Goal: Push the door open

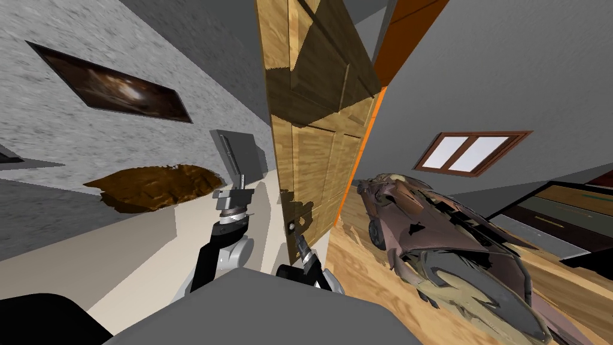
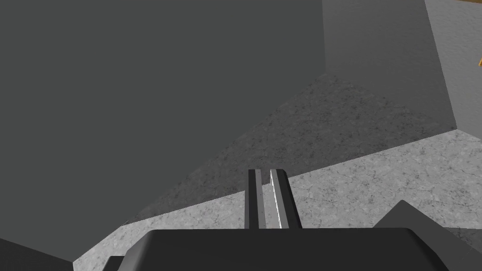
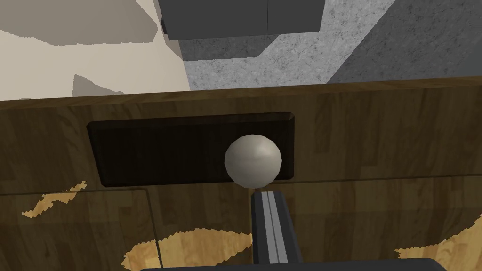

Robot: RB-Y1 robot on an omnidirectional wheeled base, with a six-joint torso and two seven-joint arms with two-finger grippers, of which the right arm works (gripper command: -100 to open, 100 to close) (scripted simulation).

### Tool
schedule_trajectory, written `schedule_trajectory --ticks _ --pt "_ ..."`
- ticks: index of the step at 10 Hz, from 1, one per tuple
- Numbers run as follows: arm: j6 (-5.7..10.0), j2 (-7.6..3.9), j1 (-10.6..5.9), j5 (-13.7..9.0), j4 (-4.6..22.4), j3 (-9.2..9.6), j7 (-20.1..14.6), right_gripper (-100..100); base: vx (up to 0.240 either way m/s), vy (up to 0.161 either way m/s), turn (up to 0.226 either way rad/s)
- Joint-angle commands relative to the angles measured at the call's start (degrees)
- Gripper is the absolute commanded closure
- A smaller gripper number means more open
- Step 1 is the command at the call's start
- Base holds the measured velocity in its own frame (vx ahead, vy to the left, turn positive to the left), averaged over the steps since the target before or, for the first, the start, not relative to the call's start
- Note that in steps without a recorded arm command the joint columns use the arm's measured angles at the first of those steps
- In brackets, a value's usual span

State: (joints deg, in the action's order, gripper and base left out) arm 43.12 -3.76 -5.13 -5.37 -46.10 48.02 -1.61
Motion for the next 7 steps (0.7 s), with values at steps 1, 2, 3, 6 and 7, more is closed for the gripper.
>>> schedule_trajectory --ticks 1,2,3,6,7 --pt "-0.06 -0.33 0.28 -0.3 -0.1 -0.89 0.2 -100 -0.138 -0.046 -0.128" --pt "-0.07 -0.33 0.34 -0.4 -0.2 -1.08 0.3 -100 -0.196 -0.057 -0.102" --pt "-0.11 -0.16 0.52 -0.6 -0.3 -1.64 0.4 -100 -0.222 -0.079 -0.1" --pt "0.16 -0.21 0.45 -0.6 0.2 -2.05 0.6 -100 -0.084 -0.012 -0.021" --pt "0.22 -0.24 0.42 -0.6 0.3 -2.13 0.6 -100 0.115 0.14 0.017"
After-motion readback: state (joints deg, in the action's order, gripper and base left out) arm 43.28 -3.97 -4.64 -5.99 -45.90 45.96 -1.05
